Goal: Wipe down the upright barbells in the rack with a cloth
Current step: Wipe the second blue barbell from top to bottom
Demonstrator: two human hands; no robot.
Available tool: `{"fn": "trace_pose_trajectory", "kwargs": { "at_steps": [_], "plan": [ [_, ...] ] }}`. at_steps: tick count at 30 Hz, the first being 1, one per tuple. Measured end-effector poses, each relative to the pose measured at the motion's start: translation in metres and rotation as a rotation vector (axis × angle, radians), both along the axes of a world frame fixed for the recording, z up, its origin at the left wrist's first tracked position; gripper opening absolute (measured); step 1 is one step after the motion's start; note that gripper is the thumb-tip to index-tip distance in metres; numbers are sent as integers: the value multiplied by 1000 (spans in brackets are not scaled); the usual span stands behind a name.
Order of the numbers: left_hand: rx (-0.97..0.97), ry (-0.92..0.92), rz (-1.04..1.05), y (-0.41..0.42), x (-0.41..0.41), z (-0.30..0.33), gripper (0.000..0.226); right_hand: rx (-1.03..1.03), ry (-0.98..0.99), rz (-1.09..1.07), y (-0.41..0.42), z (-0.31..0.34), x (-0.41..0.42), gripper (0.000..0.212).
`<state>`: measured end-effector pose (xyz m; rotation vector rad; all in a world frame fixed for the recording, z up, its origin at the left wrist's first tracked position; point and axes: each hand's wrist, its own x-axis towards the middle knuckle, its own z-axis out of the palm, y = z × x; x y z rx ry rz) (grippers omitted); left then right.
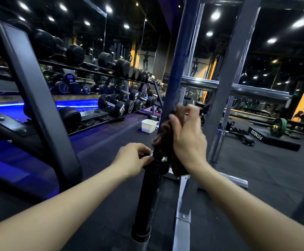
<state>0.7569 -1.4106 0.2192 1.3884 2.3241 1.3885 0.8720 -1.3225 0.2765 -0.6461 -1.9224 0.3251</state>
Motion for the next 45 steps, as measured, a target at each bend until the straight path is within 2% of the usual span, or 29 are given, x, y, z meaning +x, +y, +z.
{"fn": "trace_pose_trajectory", "kwargs": {
  "at_steps": [3, 8, 10, 12, 16, 19, 21, 23, 25, 30, 33, 35, 37, 39, 41, 45],
  "plan": [
    [8, -62, -17, 0, -1, 0, 9, 43, 181, -60, 0, 38, -12, 31],
    [-8, 9, -30, -2, 0, -1, 16, 117, -2, -198, -7, 22, -32, 74],
    [0, 23, -32, -2, -1, -1, 17, 171, -69, -224, -4, 22, -29, 81],
    [6, 34, -31, -2, -1, -2, 17, 195, -92, -222, 1, 34, -26, 73],
    [8, 61, -41, -1, -4, -4, 18, 161, 36, -209, 6, 64, -34, 55],
    [13, 73, -38, 1, -5, -4, 17, 140, 58, -204, 5, 41, -38, 55],
    [7, 95, -25, 2, -5, -3, 18, 89, -42, -158, 3, 3, -33, 59],
    [-14, 122, -18, 2, -4, 0, 21, 42, -237, -148, -1, -27, -20, 63],
    [-16, 134, -7, 1, -2, 1, 22, 36, -335, -165, 1, -25, -15, 59],
    [-4, 110, -32, -2, 0, 0, 19, 150, -144, -234, 3, 50, -27, 56],
    [-1, 104, -39, -2, -2, 0, 18, 166, -138, -239, 6, 47, -25, 53],
    [8, 117, -34, -1, -4, -1, 18, 124, -218, -233, 4, 19, -20, 48],
    [6, 146, -33, 0, -4, -1, 19, 103, -398, -229, 0, -11, -12, 48],
    [4, 163, -23, -1, -1, -2, 21, 111, -503, -237, 1, -18, -5, 47],
    [-6, 164, -16, -2, 1, -2, 21, 145, -467, -228, -2, -3, -4, 45],
    [1, 127, -26, -2, -1, -3, 23, 142, -163, -190, 2, 51, -22, 42]
  ]
}}
